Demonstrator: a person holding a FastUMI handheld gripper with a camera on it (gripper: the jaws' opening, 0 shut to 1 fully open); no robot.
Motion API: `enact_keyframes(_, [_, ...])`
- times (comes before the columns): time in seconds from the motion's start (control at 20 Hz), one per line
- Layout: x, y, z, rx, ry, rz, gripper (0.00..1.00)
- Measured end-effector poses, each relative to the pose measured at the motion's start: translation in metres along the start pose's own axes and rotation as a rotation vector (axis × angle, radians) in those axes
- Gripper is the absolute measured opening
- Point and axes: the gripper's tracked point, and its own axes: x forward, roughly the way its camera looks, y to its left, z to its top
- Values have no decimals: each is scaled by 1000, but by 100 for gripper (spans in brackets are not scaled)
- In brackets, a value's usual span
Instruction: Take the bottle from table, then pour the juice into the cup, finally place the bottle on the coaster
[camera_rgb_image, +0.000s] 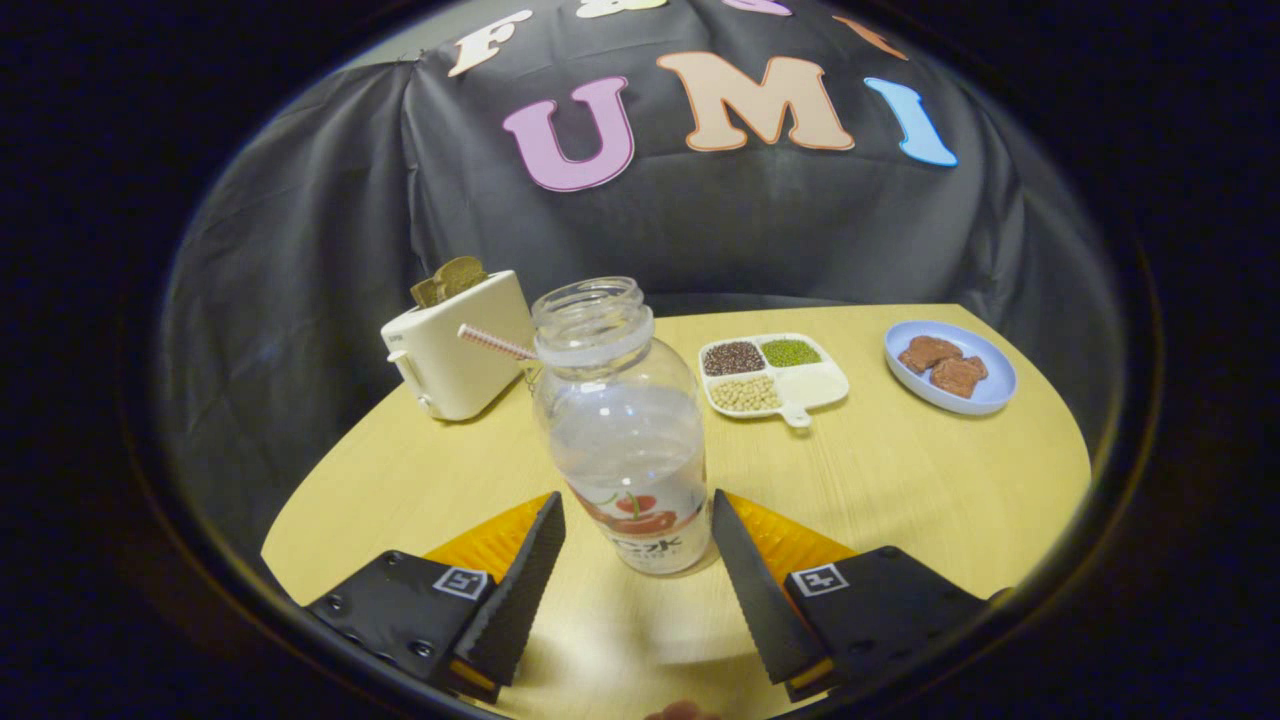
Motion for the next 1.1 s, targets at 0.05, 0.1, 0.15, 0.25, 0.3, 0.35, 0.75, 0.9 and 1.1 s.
enact_keyframes(0.05, [-6,-2,0,-5,2,-3,93])
enact_keyframes(0.1, [-13,-3,0,-3,5,-4,93])
enact_keyframes(0.15, [-19,-4,1,6,6,-6,93])
enact_keyframes(0.25, [-37,-6,5,22,1,-4,93])
enact_keyframes(0.3, [-47,-7,7,24,-2,-5,93])
enact_keyframes(0.35, [-56,-9,10,25,-6,-10,93])
enact_keyframes(0.75, [-156,-33,77,23,-119,-60,93])
enact_keyframes(0.9, [-192,-46,110,11,-173,-80,93])
enact_keyframes(1.1, [-235,-60,146,-29,-241,-117,93])
